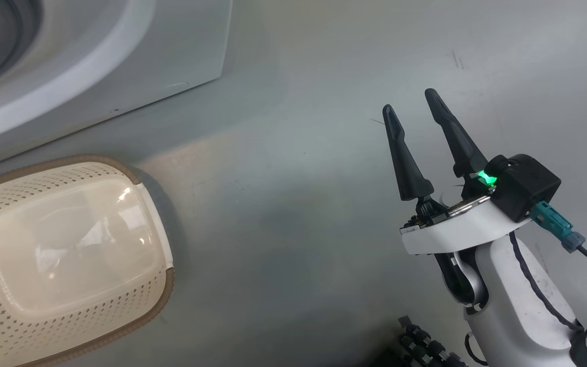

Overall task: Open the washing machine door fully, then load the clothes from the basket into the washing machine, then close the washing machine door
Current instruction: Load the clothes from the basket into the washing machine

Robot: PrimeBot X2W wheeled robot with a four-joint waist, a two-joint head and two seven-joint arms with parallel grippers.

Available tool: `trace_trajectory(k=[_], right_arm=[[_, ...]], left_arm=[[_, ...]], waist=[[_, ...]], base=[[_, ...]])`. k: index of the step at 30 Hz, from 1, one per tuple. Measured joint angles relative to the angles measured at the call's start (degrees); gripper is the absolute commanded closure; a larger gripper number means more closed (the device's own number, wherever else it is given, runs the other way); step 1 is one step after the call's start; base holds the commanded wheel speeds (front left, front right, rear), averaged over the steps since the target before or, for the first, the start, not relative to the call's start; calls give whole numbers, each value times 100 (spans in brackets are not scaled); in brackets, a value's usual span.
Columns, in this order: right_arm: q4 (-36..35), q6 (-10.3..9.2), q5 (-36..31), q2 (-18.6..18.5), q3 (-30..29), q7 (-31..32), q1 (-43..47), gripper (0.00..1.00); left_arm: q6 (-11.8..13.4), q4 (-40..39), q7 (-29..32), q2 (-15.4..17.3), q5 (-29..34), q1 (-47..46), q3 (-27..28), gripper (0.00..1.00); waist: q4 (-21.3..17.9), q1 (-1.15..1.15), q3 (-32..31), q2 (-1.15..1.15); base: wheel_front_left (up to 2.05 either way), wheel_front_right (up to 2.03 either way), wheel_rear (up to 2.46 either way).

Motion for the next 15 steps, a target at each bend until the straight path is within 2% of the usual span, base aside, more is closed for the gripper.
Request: trace_trajectory(k=[7,9,10,11,15], right_arm=[[15,0,8,16,-23,0,-79,0],[26,0,16,24,-21,0,-79,0],[27,0,22,29,-20,0,-79,0],[27,0,45,32,-20,0,-79,0],[30,0,57,41,-16,0,-82,0]], left_arm=[[88,270,237,160,186,-224,140,0],[94,336,394,201,281,-269,171,54],[96,372,475,235,339,-280,169,72],[96,397,500,271,396,-287,170,100],[97,436,563,392,597,-405,157,100]], waist=[[-74,0,124,0],[-76,0,134,0],[-76,0,137,0],[-76,0,143,0],[-79,0,169,0]], base=[[0,0,0],[0,0,0],[0,0,0],[0,0,0],[0,0,0]])
